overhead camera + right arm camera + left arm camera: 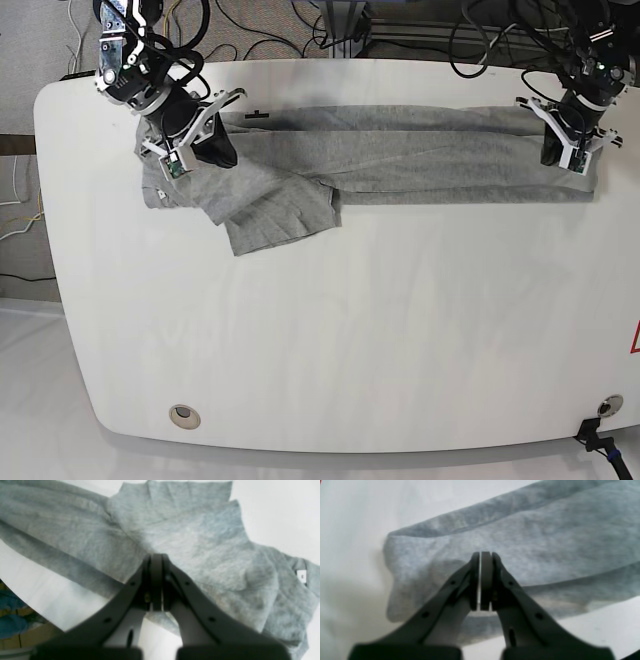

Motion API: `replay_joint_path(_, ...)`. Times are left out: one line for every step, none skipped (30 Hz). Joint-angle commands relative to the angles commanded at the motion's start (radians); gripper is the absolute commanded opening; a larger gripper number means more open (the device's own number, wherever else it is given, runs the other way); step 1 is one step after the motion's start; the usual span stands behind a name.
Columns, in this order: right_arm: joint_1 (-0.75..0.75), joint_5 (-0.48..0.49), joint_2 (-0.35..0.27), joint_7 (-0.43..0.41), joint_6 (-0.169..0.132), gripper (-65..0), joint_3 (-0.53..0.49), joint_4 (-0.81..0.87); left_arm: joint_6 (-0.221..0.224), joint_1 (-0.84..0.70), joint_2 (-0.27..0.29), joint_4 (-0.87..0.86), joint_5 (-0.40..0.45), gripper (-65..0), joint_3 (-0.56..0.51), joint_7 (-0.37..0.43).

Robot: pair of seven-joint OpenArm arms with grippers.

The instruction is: Fold the T-shirt properly

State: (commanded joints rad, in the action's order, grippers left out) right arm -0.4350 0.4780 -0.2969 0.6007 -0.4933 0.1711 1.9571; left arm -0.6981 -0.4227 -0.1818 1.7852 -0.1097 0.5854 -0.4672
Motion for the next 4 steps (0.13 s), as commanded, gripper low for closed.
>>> replay_joint_path(0.0, 0.0, 0.0, 0.0, 0.006, -65.0, 0.0, 0.0, 0.0, -0.005, 0.0, 0.002, 0.0, -65.0, 0.0, 0.0)
replay_joint_path(0.0, 0.0, 0.0, 0.0, 0.006, -65.0, 0.002, 0.0, 0.0, -0.014, 0.005, 0.003, -0.002, -65.0, 0.0, 0.0)
replay_joint_path(-0.005, 0.0, 0.0, 0.0, 0.006, -65.0, 0.006, 0.0, 0.0, -0.015, 0.006, 0.003, -0.002, -65.0, 0.0, 0.0)
replay_joint_path(-0.011, 0.0, 0.0, 0.0, 0.008, -65.0, 0.008, 0.0, 0.0, -0.021, 0.006, 0.002, -0.002, -65.0, 0.0, 0.0)
